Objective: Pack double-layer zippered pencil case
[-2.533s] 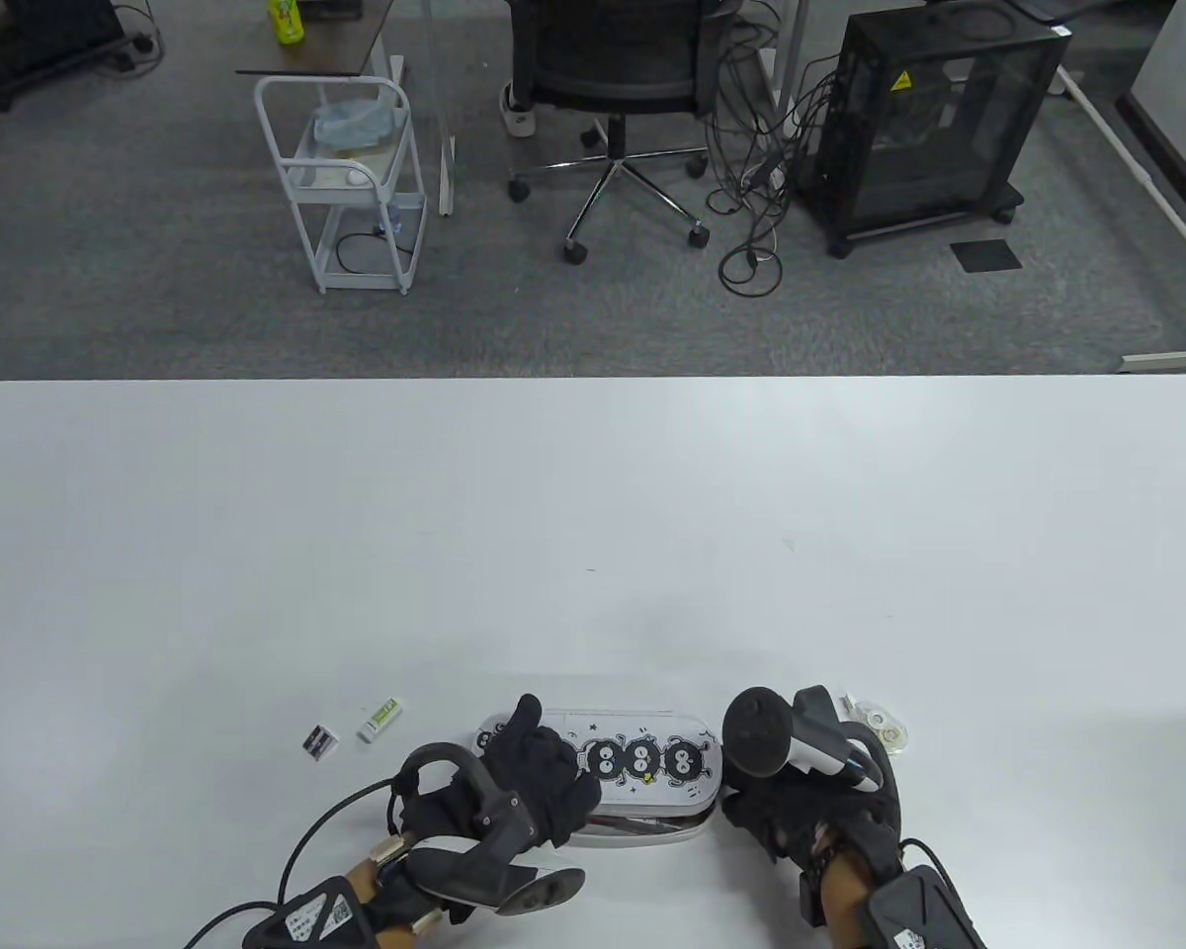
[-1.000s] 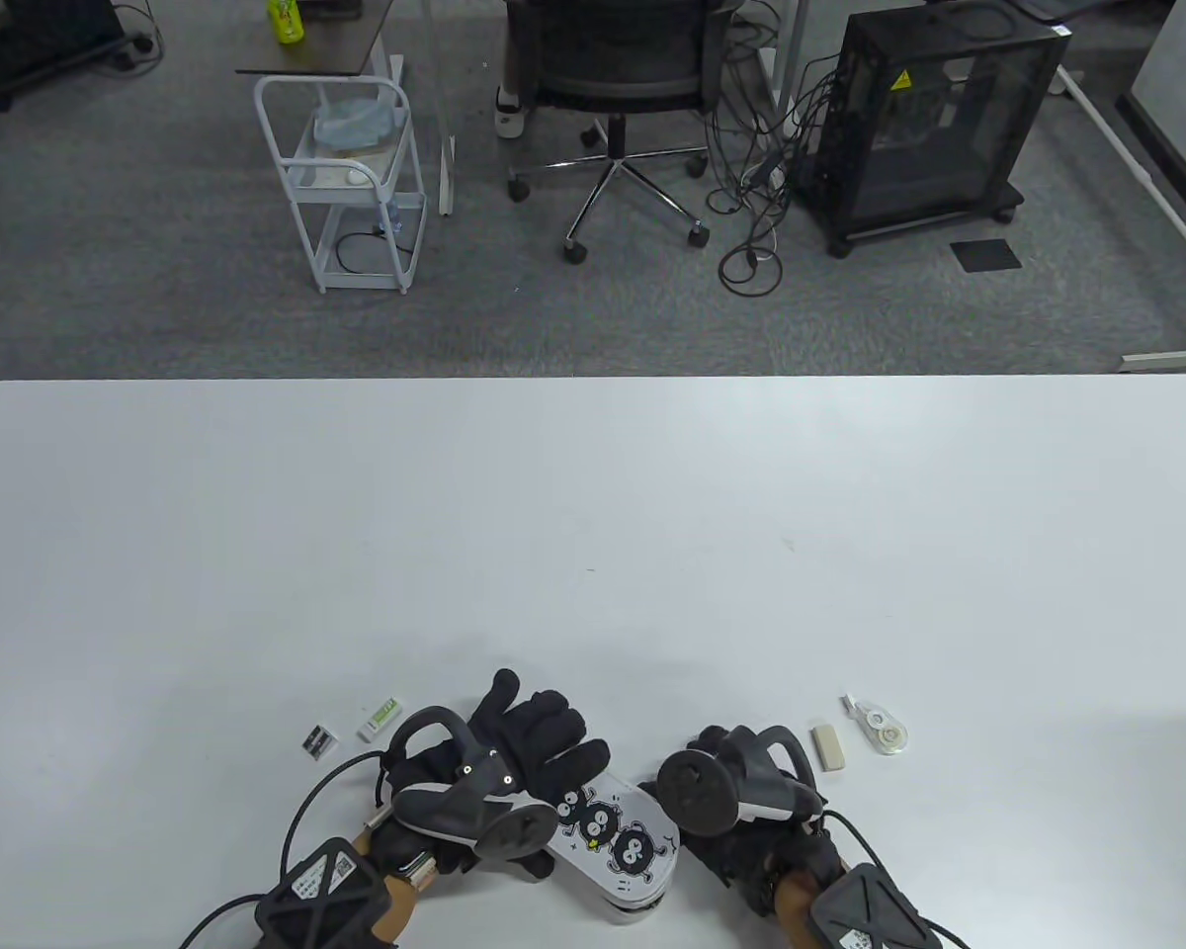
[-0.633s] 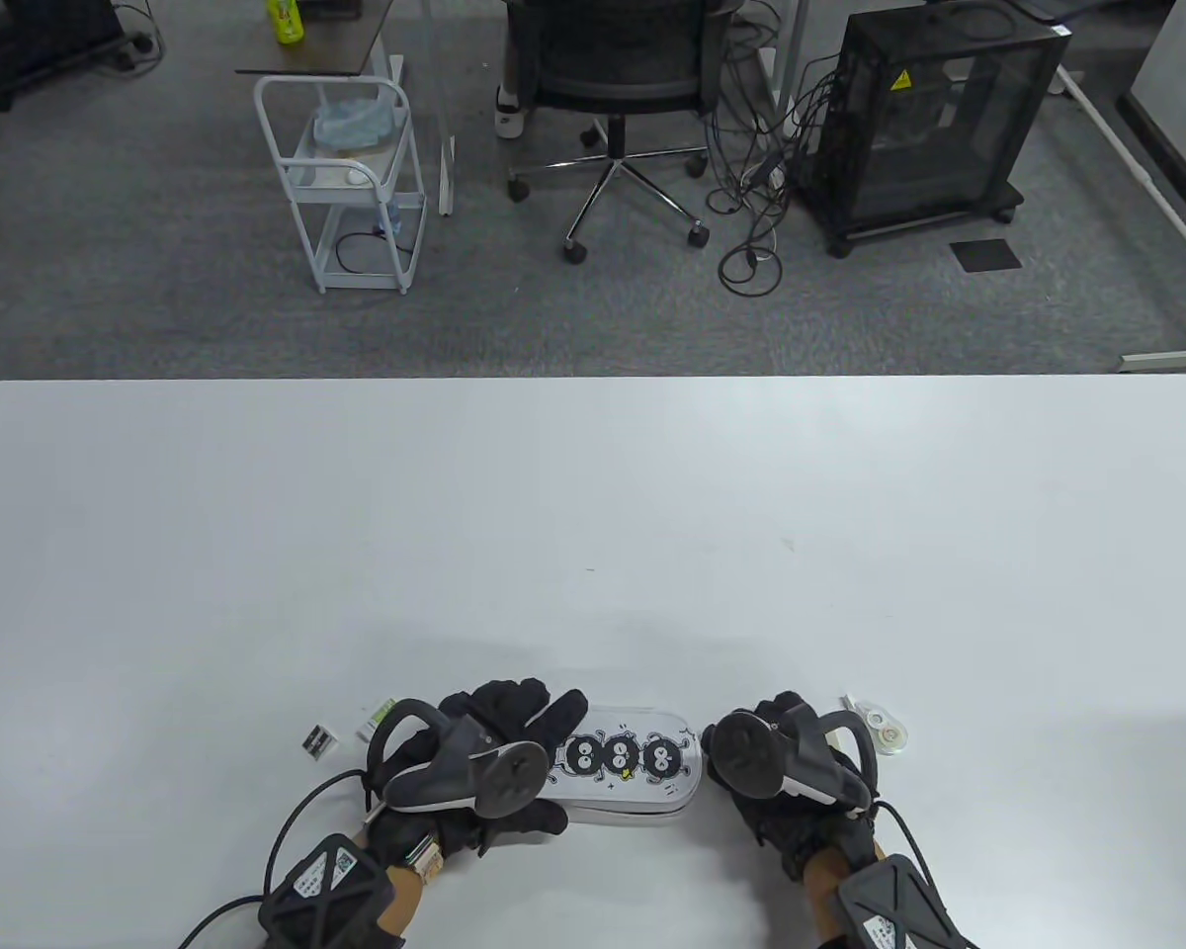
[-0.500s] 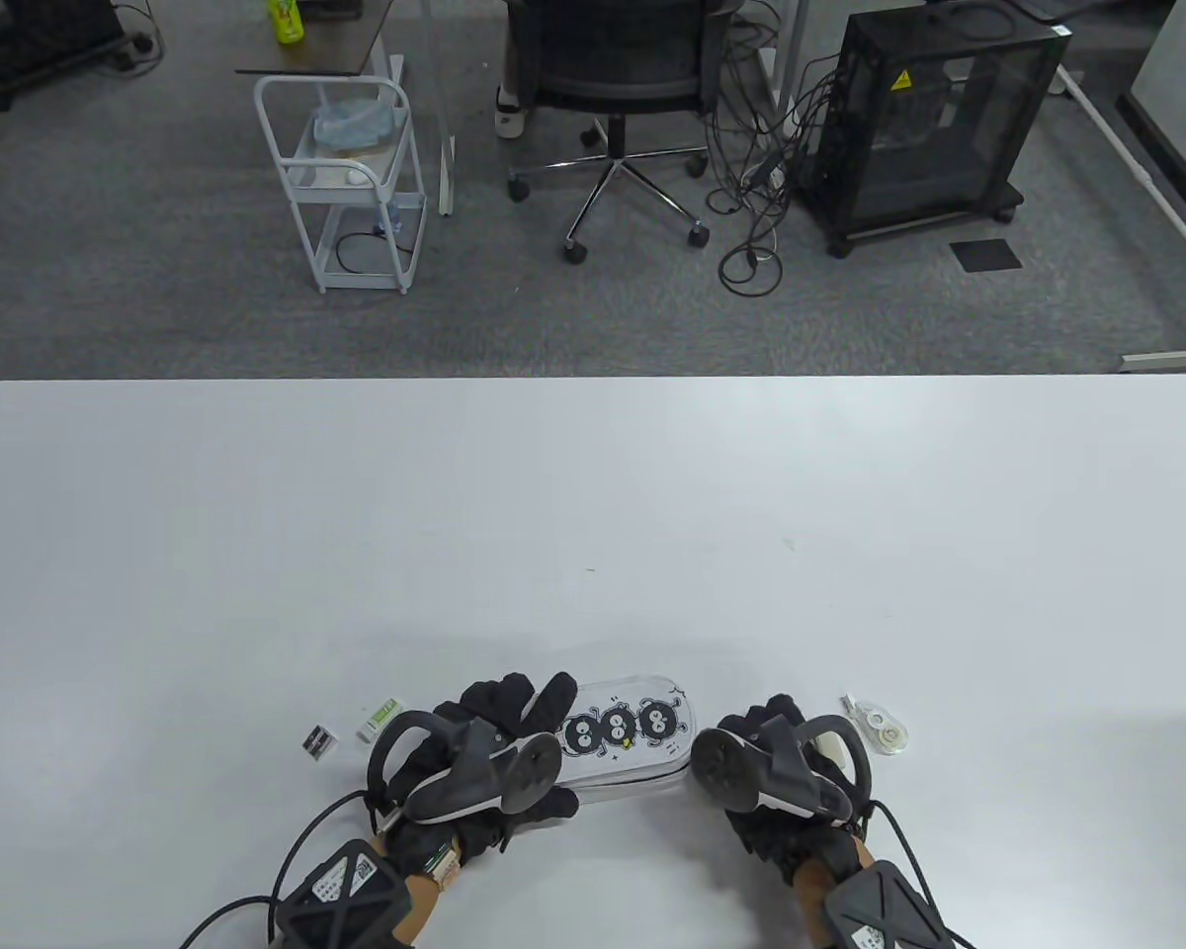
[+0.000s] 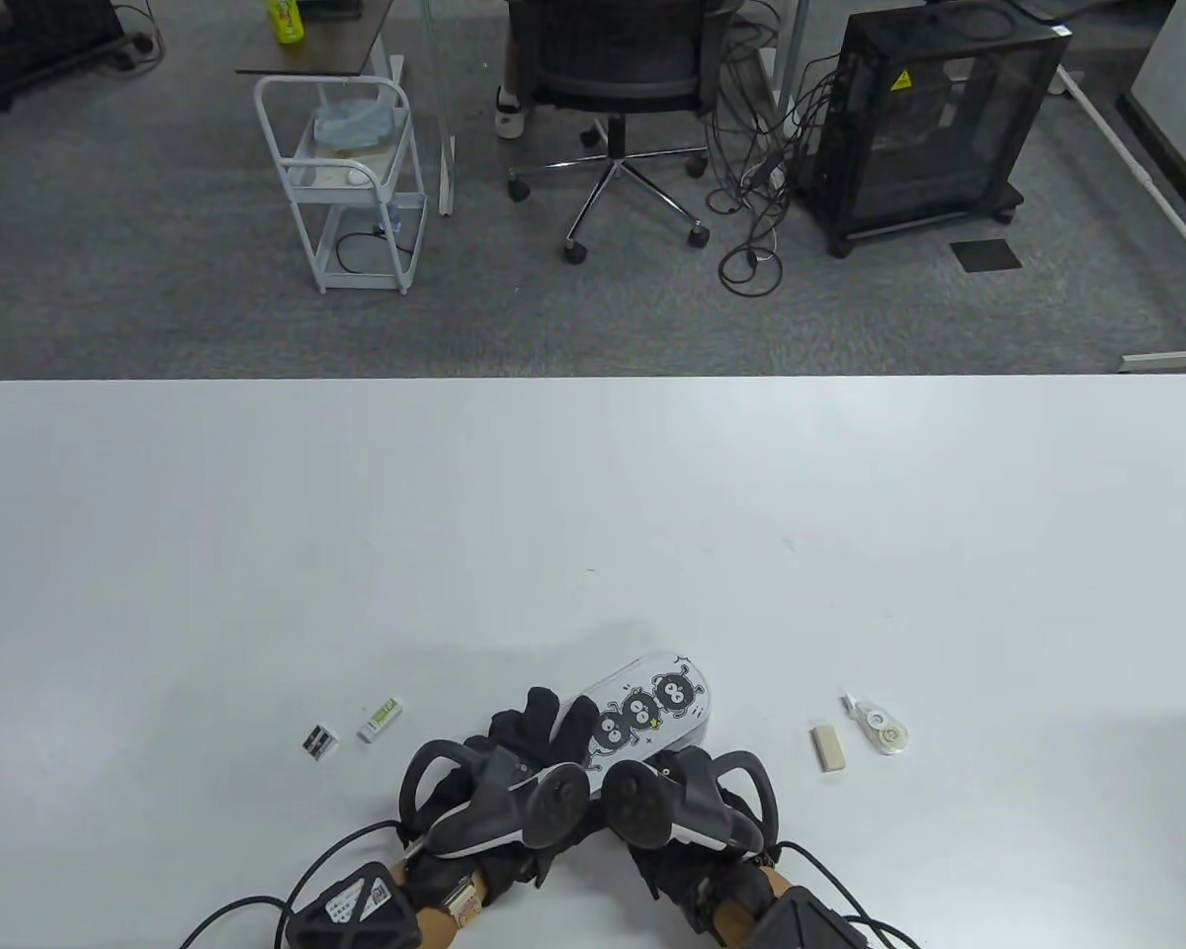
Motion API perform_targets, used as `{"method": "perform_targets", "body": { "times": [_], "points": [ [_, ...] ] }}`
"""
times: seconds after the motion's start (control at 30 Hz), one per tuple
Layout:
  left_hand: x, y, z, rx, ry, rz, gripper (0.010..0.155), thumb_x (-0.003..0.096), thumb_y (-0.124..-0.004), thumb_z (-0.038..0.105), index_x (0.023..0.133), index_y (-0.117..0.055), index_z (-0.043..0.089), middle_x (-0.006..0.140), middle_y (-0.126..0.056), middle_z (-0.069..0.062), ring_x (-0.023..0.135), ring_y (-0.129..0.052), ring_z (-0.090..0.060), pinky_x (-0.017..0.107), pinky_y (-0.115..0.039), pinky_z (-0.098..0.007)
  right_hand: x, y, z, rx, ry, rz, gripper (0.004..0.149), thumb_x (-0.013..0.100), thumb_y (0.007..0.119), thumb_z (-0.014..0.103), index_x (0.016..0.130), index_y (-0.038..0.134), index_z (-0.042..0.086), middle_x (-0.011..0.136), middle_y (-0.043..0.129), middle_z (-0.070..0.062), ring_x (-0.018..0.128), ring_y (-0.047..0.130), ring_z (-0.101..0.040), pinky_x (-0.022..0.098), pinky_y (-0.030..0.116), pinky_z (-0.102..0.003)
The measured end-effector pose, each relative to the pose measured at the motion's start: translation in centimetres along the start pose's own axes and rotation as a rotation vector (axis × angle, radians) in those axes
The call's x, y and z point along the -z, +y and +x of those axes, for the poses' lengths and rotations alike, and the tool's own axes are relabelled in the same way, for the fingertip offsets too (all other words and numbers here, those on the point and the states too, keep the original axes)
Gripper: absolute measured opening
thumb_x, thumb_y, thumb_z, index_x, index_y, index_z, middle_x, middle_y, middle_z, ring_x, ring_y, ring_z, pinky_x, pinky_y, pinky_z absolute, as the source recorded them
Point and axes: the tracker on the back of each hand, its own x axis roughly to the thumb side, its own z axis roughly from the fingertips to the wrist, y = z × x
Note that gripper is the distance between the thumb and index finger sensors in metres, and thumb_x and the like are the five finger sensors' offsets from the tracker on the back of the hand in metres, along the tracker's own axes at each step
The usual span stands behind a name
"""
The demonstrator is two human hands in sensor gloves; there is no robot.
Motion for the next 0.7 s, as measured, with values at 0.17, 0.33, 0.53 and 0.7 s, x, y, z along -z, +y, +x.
{"method": "perform_targets", "body": {
  "times": [0.17,0.33,0.53,0.7],
  "points": [
    [-0.4,2.1,-0.1,-0.002,-0.089,0.039,0.058,0.0499,-0.057,0.048,0.099,-0.057,0.017,0.090,-0.083,-0.017,0.058,-0.105,-0.023,0.042,-0.087,-0.041,0.0,-0.8,-3.6,0.056,0.112,-0.024,0.047,0.043,0.072,0.038,0.081,0.079,0.012,0.059,0.092,-0.003,0.053,0.089,-0.028,0.064,0.060,-0.053],
    [-0.6,2.2,0.5,0.474,-0.048,0.173,0.070,0.0456,-0.073,0.053,0.104,-0.044,0.026,0.103,-0.070,-0.003,0.087,-0.087,-0.027,0.067,-0.068,-0.054,0.1,-1.1,-5.4,0.108,0.168,-0.045,0.046,0.043,0.073,0.037,0.083,0.078,0.016,0.063,0.091,-0.004,0.056,0.087,-0.030,0.066,0.057,-0.054],
    [0.5,0.2,0.8,0.144,-0.224,-0.010,0.107,0.0233,-0.063,0.077,0.103,-0.012,0.028,0.114,-0.020,-0.012,0.109,-0.036,-0.042,0.077,-0.034,-0.065,0.5,-1.1,-5.3,0.117,0.060,-0.014,0.046,0.043,0.073,0.037,0.084,0.078,0.019,0.065,0.091,-0.005,0.058,0.086,-0.031,0.067,0.055,-0.055],
    [0.6,-0.5,4.0,0.227,-0.458,-0.059,0.113,0.0120,-0.054,0.088,0.100,-0.006,0.035,0.117,-0.024,-0.007,0.114,-0.033,-0.042,0.077,-0.029,-0.069,0.8,-0.6,-3.6,0.075,-0.119,0.053,0.045,0.041,0.072,0.037,0.084,0.078,0.022,0.062,0.091,-0.004,0.056,0.086,-0.030,0.068,0.055,-0.054]
  ]
}}
